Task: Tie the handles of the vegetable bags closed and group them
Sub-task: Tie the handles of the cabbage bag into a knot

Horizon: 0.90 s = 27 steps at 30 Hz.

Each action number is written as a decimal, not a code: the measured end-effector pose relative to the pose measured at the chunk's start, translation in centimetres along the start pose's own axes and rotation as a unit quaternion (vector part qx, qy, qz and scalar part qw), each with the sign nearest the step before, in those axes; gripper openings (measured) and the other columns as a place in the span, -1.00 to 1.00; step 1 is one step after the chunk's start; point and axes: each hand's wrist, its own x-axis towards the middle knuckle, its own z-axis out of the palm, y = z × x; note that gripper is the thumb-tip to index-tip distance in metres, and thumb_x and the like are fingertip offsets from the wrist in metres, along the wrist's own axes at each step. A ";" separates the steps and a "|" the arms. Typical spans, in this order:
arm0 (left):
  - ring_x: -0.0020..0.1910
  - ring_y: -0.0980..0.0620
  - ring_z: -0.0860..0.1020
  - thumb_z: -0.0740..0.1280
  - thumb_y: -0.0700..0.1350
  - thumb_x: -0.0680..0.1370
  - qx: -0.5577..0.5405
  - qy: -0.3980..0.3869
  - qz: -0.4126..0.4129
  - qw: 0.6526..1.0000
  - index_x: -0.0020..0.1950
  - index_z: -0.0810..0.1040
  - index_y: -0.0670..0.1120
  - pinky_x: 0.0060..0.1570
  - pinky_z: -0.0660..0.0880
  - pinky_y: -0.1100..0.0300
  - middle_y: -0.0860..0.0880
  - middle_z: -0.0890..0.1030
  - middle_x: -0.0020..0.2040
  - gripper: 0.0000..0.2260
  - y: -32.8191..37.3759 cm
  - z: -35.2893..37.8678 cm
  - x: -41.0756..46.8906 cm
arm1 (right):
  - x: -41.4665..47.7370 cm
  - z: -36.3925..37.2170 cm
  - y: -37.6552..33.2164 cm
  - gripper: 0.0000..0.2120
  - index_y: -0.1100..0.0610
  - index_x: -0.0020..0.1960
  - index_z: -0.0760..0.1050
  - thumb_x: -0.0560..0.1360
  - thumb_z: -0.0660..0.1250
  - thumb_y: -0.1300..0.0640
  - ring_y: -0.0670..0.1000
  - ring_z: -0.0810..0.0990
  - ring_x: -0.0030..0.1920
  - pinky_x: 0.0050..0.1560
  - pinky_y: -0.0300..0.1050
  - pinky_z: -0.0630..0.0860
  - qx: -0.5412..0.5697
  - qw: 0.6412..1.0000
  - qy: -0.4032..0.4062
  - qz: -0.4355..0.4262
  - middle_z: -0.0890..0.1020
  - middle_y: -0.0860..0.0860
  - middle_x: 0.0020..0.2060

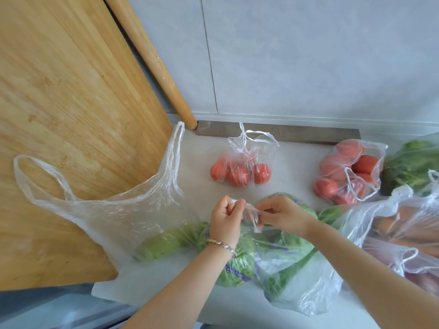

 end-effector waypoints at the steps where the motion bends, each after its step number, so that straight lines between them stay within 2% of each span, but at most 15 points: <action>1: -0.52 0.08 0.16 0.29 -0.22 0.51 0.015 -0.013 -0.003 1.000 -0.43 0.12 -0.02 -0.48 0.15 0.20 -0.02 0.25 -0.47 -0.58 -0.1 0.0 0.1 | 0.0 -0.3 0.3 -0.88 0.21 -0.28 0.60 0.38 0.34 0.18 0.01 0.38 -0.39 -0.31 -0.12 0.30 0.003 1.000 -0.016 -0.006 0.55 0.25 -0.40; 3: -0.52 0.09 0.19 0.29 -0.18 0.51 0.039 -0.027 -0.011 0.999 -0.44 0.13 0.01 -0.48 0.16 0.20 -0.01 0.28 -0.47 -0.58 -0.4 -0.1 0.2 | -0.1 -0.3 0.5 -0.79 0.25 -0.23 0.61 0.31 0.45 0.08 0.00 0.36 -0.40 -0.36 -0.14 0.28 0.012 1.000 -0.013 -0.006 0.53 0.27 -0.41; 4: -0.51 0.08 0.20 0.30 -0.17 0.51 0.046 -0.027 -0.012 0.999 -0.44 0.14 0.02 -0.47 0.16 0.20 -0.03 0.29 -0.47 -0.58 -0.5 -0.1 0.3 | 0.0 -0.3 0.6 -0.76 0.27 -0.23 0.61 0.29 0.50 0.09 -0.05 0.36 -0.44 -0.40 -0.20 0.27 0.025 1.000 0.011 0.003 0.51 0.18 -0.47; 6: -0.52 0.07 0.21 0.29 -0.17 0.52 0.059 -0.023 -0.013 0.998 -0.43 0.15 0.00 -0.48 0.16 0.20 -0.07 0.33 -0.46 -0.59 -0.4 -0.1 0.4 | 0.1 0.2 0.3 -0.90 0.20 -0.26 0.60 0.28 0.51 0.24 -0.14 0.42 -0.53 -0.46 -0.31 0.36 0.065 0.994 0.088 0.016 0.55 -0.05 -0.53; 7: -0.54 0.08 0.22 0.28 -0.17 0.52 0.064 -0.023 -0.014 0.998 -0.42 0.15 -0.02 -0.48 0.16 0.20 -0.06 0.35 -0.47 -0.61 -0.2 0.0 0.5 | 0.0 0.6 0.0 -0.87 0.15 -0.23 0.58 0.30 0.49 0.30 -0.16 0.48 -0.55 -0.46 -0.32 0.42 0.094 0.989 0.113 0.015 0.57 -0.09 -0.55; 9: -0.55 0.09 0.23 0.28 -0.17 0.52 0.069 -0.025 -0.018 0.997 -0.41 0.16 -0.05 -0.50 0.18 0.21 -0.01 0.37 -0.49 -0.61 0.1 0.1 0.4 | -0.1 1.2 -0.1 -0.81 0.07 -0.12 0.55 0.37 0.44 0.31 -0.13 0.53 -0.55 -0.48 -0.34 0.44 0.159 0.979 0.128 -0.007 0.60 -0.07 -0.52; 11: -0.56 0.11 0.23 0.32 -0.14 0.50 0.080 -0.033 -0.024 0.996 -0.41 0.16 -0.05 -0.52 0.20 0.25 0.01 0.37 -0.49 -0.61 0.4 0.2 0.3 | -0.3 1.6 -0.1 -0.92 0.07 -0.19 0.58 0.43 0.39 0.23 -0.09 0.52 -0.52 -0.45 -0.33 0.45 0.172 0.974 0.139 -0.039 0.60 -0.01 -0.46; 14: -0.63 0.16 0.23 0.29 -0.18 0.51 0.051 -0.028 -0.058 0.997 -0.40 0.19 -0.06 -0.59 0.19 0.30 -0.01 0.38 -0.49 -0.64 0.7 0.1 0.3 | -0.4 2.1 0.5 -0.76 0.22 -0.27 0.57 0.49 0.29 0.11 -0.14 0.53 -0.28 -0.14 -0.32 0.49 0.069 0.984 0.151 -0.066 0.59 0.03 -0.24; 16: -0.65 0.17 0.26 0.26 -0.21 0.53 0.012 -0.027 -0.100 0.995 -0.38 0.22 -0.09 -0.64 0.20 0.33 -0.04 0.38 -0.47 -0.68 1.1 0.1 0.5 | -1.2 2.4 0.6 -0.65 0.26 -0.26 0.55 0.51 0.24 0.00 -0.21 0.43 0.01 0.09 -0.51 0.27 -0.011 0.978 0.181 -0.100 0.51 -0.08 0.00; 18: -0.57 0.13 0.33 0.25 -0.19 0.54 0.110 -0.033 -0.087 0.989 -0.38 0.22 -0.09 -0.57 0.27 0.35 -0.03 0.38 -0.45 -0.68 1.5 -0.5 1.5 | -2.4 2.6 1.1 -0.60 0.15 -0.30 0.54 0.51 0.16 -0.10 -0.16 0.34 0.13 0.20 -0.51 0.11 -0.069 0.959 0.220 -0.162 0.47 -0.13 0.08; 20: -0.47 0.10 0.32 0.25 -0.15 0.54 0.291 -0.073 -0.013 0.954 -0.40 0.19 -0.07 -0.45 0.29 0.30 0.01 0.33 -0.43 -0.64 2.0 -1.2 2.9 | -3.6 3.0 2.4 -0.56 0.09 -0.31 0.55 0.55 0.09 -0.12 -0.08 0.30 0.19 0.27 -0.34 0.12 -0.132 0.942 0.232 -0.204 0.48 -0.09 0.12; 22: -0.42 0.04 0.30 0.27 -0.10 0.54 0.438 -0.137 0.073 0.885 -0.42 0.18 -0.05 -0.34 0.32 0.17 0.02 0.31 -0.41 -0.62 2.2 -1.6 4.0 | -4.6 3.7 4.2 -0.53 0.12 -0.28 0.58 0.56 0.06 -0.11 -0.01 0.30 0.22 0.29 -0.14 0.19 -0.181 0.930 0.239 -0.212 0.46 -0.06 0.15; 24: -0.36 -0.01 0.35 0.27 -0.05 0.54 0.542 -0.178 0.117 0.813 -0.44 0.21 -0.04 -0.27 0.37 0.13 0.01 0.37 -0.37 -0.62 1.7 -1.5 4.5 | -5.3 4.5 5.5 -0.56 0.13 -0.23 0.59 0.57 0.07 -0.08 0.02 0.31 0.23 0.28 -0.07 0.26 -0.208 0.922 0.246 -0.217 0.44 -0.08 0.15; 25: -0.33 -0.02 0.38 0.26 -0.04 0.54 0.558 -0.193 0.107 0.800 -0.43 0.23 -0.02 -0.26 0.36 0.13 0.02 0.39 -0.37 -0.63 1.5 -1.4 4.6 | -5.6 4.7 5.9 -0.57 0.13 -0.24 0.58 0.58 0.08 -0.06 0.02 0.32 0.23 0.28 -0.08 0.27 -0.213 0.917 0.249 -0.226 0.43 -0.08 0.15; 27: -0.31 0.01 0.39 0.26 -0.02 0.54 0.544 -0.217 0.061 0.808 -0.41 0.27 0.00 -0.24 0.34 0.14 0.06 0.37 -0.37 -0.66 0.8 -1.1 4.9 | -6.0 4.7 6.1 -0.57 0.15 -0.25 0.57 0.58 0.08 -0.04 0.01 0.34 0.21 0.28 -0.16 0.27 -0.221 0.909 0.253 -0.245 0.44 -0.08 0.11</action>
